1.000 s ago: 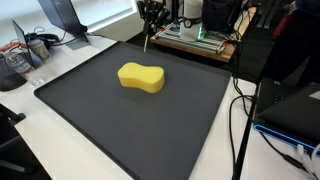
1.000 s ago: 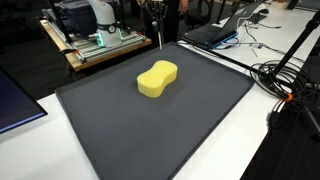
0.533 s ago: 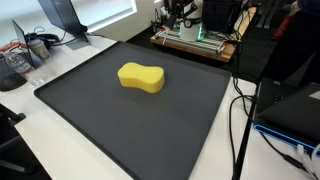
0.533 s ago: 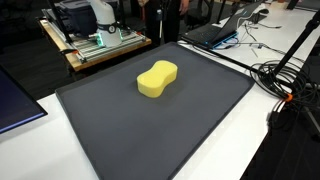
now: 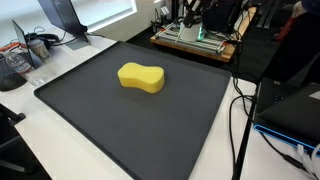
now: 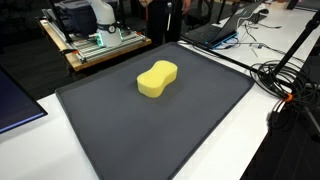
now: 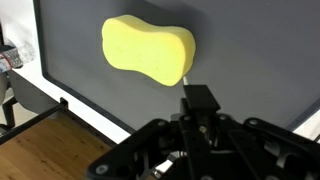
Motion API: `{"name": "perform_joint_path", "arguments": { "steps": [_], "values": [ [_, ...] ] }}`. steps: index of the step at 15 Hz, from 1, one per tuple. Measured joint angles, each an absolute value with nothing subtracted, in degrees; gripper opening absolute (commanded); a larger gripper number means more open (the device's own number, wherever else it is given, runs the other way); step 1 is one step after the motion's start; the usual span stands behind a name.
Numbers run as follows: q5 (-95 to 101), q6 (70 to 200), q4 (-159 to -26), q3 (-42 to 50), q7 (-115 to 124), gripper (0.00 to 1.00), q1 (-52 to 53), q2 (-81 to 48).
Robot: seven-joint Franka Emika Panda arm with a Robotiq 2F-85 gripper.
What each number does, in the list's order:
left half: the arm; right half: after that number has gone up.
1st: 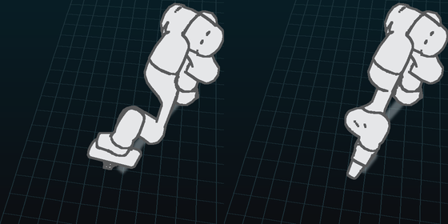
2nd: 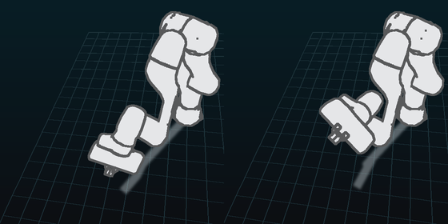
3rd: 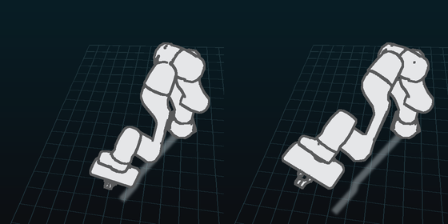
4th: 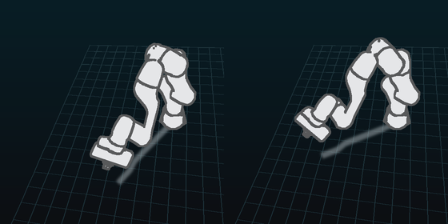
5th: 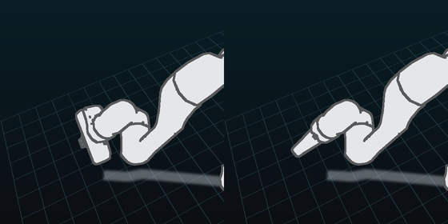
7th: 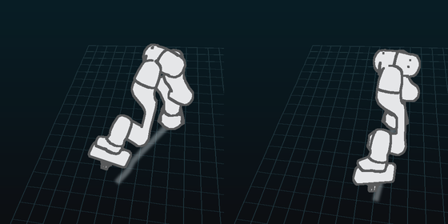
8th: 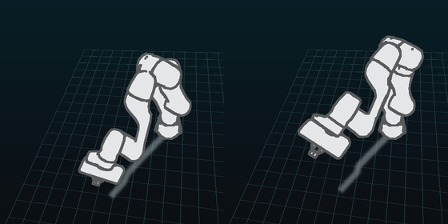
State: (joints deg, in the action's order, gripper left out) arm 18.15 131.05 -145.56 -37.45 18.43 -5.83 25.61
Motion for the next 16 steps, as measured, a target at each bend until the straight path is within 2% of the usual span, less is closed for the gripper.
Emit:
{"name": "perform_joint_path", "arguments": {
  "steps": [5, 11, 16],
  "values": [
    [19.52, 124.4, -135.18, -33.9, 19.8, 0.03, -5.21, 14.8],
    [15.24, 122.86, -124.62, -20.78, 16.14, 0.03, 0.28, 2.74],
    [3.64, 122.86, -122.51, -11.88, 4.72, 0.03, 1.12, 0.18]
  ]
}}
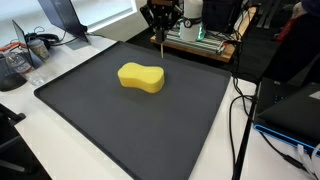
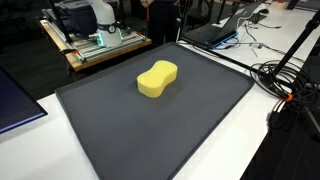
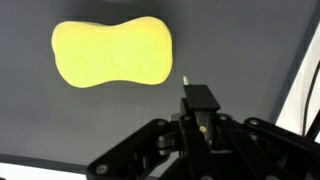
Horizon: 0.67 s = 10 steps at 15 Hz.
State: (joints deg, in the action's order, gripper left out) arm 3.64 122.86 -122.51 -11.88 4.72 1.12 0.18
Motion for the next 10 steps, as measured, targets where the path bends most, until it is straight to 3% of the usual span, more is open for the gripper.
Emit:
{"name": "perform_joint_path", "arguments": {
  "steps": [5, 10],
  "values": [
    [-3.98, 124.03, -125.56, -5.9, -9.3, 0.03, 0.95, 1.25],
    [-5.02, 133.69, -134.46, -1.61, -20.63, 0.03, 0.67, 4.68]
  ]
}}
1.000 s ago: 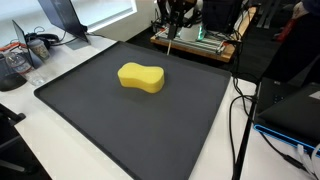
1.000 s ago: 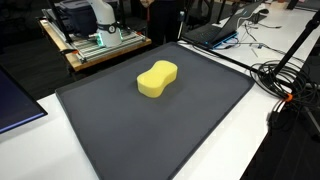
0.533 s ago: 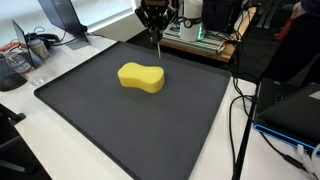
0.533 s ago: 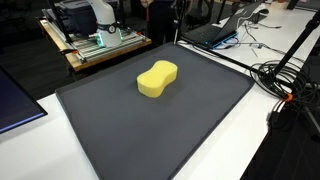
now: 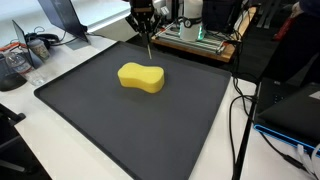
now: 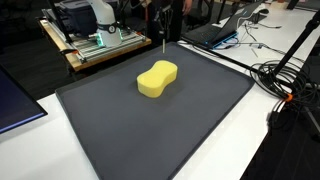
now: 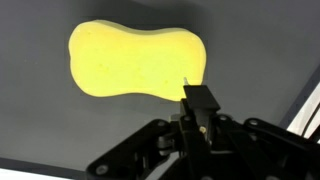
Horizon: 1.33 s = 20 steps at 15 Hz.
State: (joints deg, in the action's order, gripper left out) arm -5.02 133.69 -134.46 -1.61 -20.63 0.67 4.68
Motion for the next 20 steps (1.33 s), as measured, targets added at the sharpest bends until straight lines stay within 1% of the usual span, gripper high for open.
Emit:
{"name": "perform_joint_path", "arguments": {
  "steps": [2, 5, 11, 12, 15, 16, 20],
  "values": [
    [-6.92, 138.01, -138.3, -0.15, -25.35, 0.03, 0.67, 6.15],
    [-15.65, 142.04, -142.59, 2.37, -36.39, 0.03, 1.02, 8.14],
    [-28.25, 143.14, -146.53, 6.46, -53.88, 0.03, 1.27, 9.95],
    [-29.66, 143.17, -146.95, 6.82, -55.85, 0.12, 1.27, 10.17],
    [-29.77, 143.17, -146.96, 6.92, -56.2, 0.12, 1.24, 10.0],
    [-29.77, 143.17, -146.95, 6.9, -56.19, 0.03, 1.24, 9.95],
    [-29.77, 143.93, -146.95, 6.75, -56.19, 0.03, 1.28, 9.77]
  ]
}}
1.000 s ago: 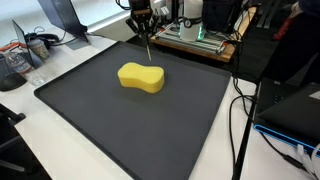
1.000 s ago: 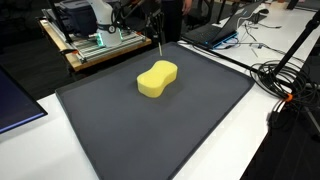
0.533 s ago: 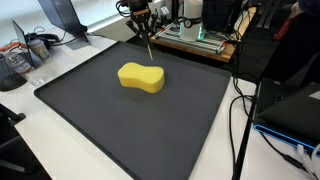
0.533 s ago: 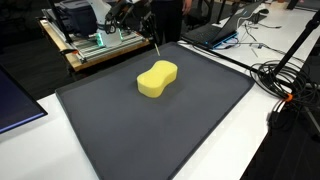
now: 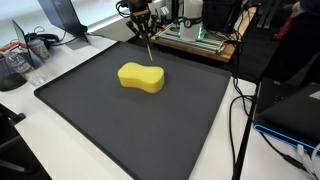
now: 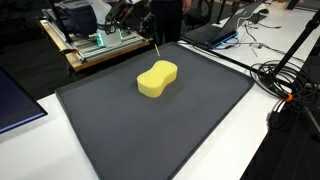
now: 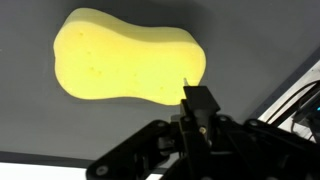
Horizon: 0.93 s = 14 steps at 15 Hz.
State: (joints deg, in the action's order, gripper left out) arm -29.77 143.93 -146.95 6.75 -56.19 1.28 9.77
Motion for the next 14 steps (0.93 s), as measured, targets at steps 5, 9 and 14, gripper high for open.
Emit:
{"name": "perform_joint_path", "arguments": {
  "steps": [5, 9, 14],
  "values": [
    [-30.65, 149.43, -147.31, 6.69, -57.39, 0.03, 2.1, 8.53],
    [-33.19, 152.38, -148.39, 6.69, -60.41, 0.03, 2.34, 7.04],
    [-41.5, 155.61, -149.1, 6.69, -69.22, 0.03, 3.02, 4.32]
  ]
}}
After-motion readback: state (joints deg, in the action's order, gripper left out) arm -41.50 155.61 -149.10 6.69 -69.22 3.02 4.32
